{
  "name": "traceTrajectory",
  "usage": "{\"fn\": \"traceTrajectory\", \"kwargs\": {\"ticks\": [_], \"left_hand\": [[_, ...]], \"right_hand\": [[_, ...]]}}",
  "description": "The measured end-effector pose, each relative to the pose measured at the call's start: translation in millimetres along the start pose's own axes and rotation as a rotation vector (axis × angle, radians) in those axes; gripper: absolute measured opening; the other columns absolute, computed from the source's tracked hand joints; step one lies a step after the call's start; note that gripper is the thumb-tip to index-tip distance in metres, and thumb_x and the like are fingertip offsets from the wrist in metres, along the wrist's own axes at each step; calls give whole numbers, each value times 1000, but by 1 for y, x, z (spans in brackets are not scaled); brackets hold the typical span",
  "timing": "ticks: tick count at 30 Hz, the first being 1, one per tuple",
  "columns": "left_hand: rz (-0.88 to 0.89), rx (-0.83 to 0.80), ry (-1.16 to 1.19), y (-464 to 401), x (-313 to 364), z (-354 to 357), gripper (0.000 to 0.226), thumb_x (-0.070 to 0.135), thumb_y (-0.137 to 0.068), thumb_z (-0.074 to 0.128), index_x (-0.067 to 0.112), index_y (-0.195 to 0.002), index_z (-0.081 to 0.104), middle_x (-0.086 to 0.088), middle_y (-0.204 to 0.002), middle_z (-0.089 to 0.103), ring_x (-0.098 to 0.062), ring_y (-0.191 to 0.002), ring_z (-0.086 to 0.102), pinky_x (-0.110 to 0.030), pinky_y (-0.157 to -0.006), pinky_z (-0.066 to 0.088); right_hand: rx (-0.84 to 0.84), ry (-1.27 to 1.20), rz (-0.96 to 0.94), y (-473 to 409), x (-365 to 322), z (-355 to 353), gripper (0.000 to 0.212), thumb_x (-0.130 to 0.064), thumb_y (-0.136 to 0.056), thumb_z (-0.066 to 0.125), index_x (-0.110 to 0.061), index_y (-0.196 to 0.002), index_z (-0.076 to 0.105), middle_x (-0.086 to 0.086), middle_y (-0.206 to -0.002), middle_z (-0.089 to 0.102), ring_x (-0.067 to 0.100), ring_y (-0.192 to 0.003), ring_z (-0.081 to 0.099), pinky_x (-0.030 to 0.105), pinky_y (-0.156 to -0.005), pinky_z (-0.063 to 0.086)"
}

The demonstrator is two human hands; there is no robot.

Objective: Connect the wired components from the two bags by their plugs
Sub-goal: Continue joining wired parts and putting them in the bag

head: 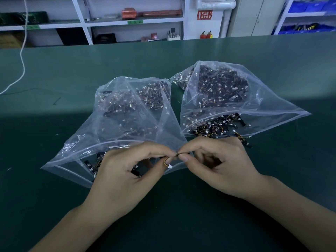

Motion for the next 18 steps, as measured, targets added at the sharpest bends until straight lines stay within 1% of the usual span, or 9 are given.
{"fn": "traceTrajectory", "kwargs": {"ticks": [3,6,9,12,15,18], "left_hand": [[28,7,-29,0,1,1,18,20,-95,74,28,-111,78,21,-102,79,-11,-86,78,-35,-71,60],[24,29,-11,0,2,1,18,22,-95,73,28,-111,78,20,-102,80,-8,-89,79,-35,-73,62],[36,29,-14,0,2,-1,18,21,-95,73,28,-111,78,19,-101,80,-11,-86,79,-35,-71,61],[50,17,-50,0,2,-1,16,23,-95,75,25,-110,80,19,-99,79,-12,-84,78,-33,-69,60],[40,24,-49,-1,3,-1,16,23,-95,74,26,-109,80,17,-97,80,-15,-82,78,-35,-69,60],[67,8,-83,-1,2,-1,13,23,-95,75,21,-106,82,14,-93,78,-16,-77,75,-34,-66,58]], "right_hand": [[0,-6,2,1,1,0,7,-14,-100,72,-11,-99,79,-14,-58,44,6,-45,39,13,-52,30],[11,14,-7,0,0,-1,9,-15,-101,72,-10,-101,80,-14,-58,44,5,-46,39,13,-53,31],[19,25,-15,-1,0,-1,9,-14,-101,72,-11,-102,80,-10,-56,45,6,-46,39,13,-54,32],[3,19,-9,1,0,-1,7,-13,-100,73,-11,-101,79,-11,-56,45,7,-46,40,14,-53,32],[-1,16,-10,1,0,-2,8,-13,-101,72,-11,-101,80,-10,-56,43,5,-46,38,12,-55,30],[-7,-2,-7,1,0,-1,8,-14,-100,71,-10,-97,78,-14,-58,44,5,-46,39,10,-55,30]]}}
Point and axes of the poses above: each hand's wrist, its own y-axis away from the middle knuckle, its own z-axis out of the palm, x = y × z, the point moved 1 cm from there along -y, towards the middle knuckle
